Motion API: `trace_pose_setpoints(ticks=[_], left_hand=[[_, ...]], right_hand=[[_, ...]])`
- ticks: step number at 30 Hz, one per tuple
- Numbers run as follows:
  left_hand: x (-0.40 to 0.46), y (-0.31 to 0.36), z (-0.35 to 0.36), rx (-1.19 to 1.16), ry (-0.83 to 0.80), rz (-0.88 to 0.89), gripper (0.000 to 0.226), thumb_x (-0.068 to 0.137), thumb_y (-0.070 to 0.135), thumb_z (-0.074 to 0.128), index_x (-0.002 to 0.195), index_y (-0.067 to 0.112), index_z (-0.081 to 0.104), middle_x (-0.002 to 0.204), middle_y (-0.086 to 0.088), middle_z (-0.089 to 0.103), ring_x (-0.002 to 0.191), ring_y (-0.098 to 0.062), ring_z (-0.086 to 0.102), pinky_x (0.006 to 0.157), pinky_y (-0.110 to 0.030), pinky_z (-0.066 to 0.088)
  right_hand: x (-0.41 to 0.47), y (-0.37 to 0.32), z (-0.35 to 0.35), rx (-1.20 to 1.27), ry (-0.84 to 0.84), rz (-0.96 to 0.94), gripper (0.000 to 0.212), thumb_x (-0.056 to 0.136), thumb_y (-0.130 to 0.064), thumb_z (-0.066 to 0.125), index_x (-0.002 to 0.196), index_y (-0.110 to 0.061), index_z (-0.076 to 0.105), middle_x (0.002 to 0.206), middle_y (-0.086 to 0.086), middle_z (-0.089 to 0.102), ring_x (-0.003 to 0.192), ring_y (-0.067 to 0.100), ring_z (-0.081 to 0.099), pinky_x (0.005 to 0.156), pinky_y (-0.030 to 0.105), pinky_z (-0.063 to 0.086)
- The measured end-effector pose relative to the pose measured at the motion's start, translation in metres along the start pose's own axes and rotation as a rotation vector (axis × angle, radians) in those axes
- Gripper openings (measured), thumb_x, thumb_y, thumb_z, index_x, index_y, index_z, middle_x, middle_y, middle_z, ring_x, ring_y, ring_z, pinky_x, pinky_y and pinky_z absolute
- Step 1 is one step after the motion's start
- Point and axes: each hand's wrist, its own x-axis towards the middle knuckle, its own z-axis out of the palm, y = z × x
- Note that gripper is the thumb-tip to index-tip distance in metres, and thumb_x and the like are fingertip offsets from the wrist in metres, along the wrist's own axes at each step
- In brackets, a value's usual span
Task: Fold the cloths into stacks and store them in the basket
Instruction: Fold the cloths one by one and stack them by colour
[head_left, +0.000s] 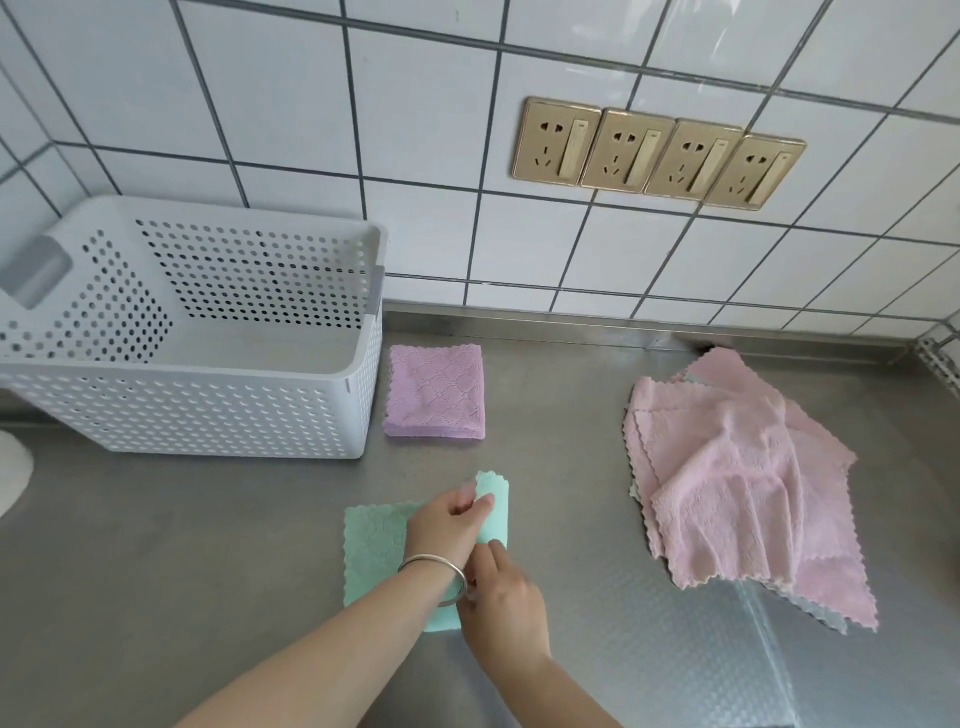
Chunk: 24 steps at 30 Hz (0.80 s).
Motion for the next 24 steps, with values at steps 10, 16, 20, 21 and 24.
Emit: trace_pose_setpoints(ticks=[10,16,20,21,24], left_hand=[[-0.001,-0.026,-0.05,0.023,0.257,0.07,0.029,0.081,0.02,0.065,0.058,0.029,0.05,0.074,0.008,0.062,0.074,-0.017,0.056,0.067,-0.019,0.032],[0.007,-0.055,-0.072,0.033,0.293,-0.012,0.029,0.083,0.02,0.062,0.058,0.028,0.049,0.067,-0.004,0.059,0.07,-0.024,0.054,0.066,-0.025,0.035],[0.013,-0.07,-0.083,0.098,0.327,-0.038,0.021,0.084,0.02,0.059,0.065,0.023,0.052,0.073,-0.004,0.063,0.076,-0.026,0.057,0.066,-0.025,0.033],[0.016,-0.073,-0.084,0.105,0.334,-0.055,0.017,0.084,0.019,0.059,0.068,0.02,0.054,0.076,-0.007,0.065,0.08,-0.028,0.059,0.067,-0.025,0.035],[0.02,-0.08,-0.083,0.115,0.348,-0.069,0.011,0.084,0.016,0.06,0.075,0.016,0.054,0.091,-0.012,0.071,0.09,-0.03,0.063,0.074,-0.029,0.041]], right_hand=[[-0.009,0.018,0.014,-0.18,-0.242,-0.165,0.095,0.036,-0.038,0.072,0.126,-0.022,0.047,0.132,0.001,0.054,0.118,0.017,0.052,0.09,0.028,0.052],[-0.009,0.02,0.026,-0.242,-0.328,-0.208,0.105,0.032,-0.025,0.081,0.13,-0.024,0.044,0.134,0.0,0.055,0.119,0.017,0.056,0.087,0.032,0.054],[-0.008,0.015,0.035,-0.268,-0.322,-0.254,0.107,0.03,-0.021,0.081,0.13,-0.024,0.044,0.133,-0.001,0.056,0.122,0.016,0.04,0.086,0.033,0.054],[-0.008,0.014,0.037,-0.277,-0.32,-0.267,0.107,0.03,-0.021,0.081,0.13,-0.024,0.044,0.133,-0.001,0.057,0.123,0.016,0.039,0.086,0.034,0.054],[-0.009,0.013,0.042,-0.296,-0.33,-0.283,0.103,0.033,-0.02,0.081,0.129,-0.023,0.044,0.131,-0.002,0.058,0.123,0.016,0.038,0.085,0.034,0.055]])
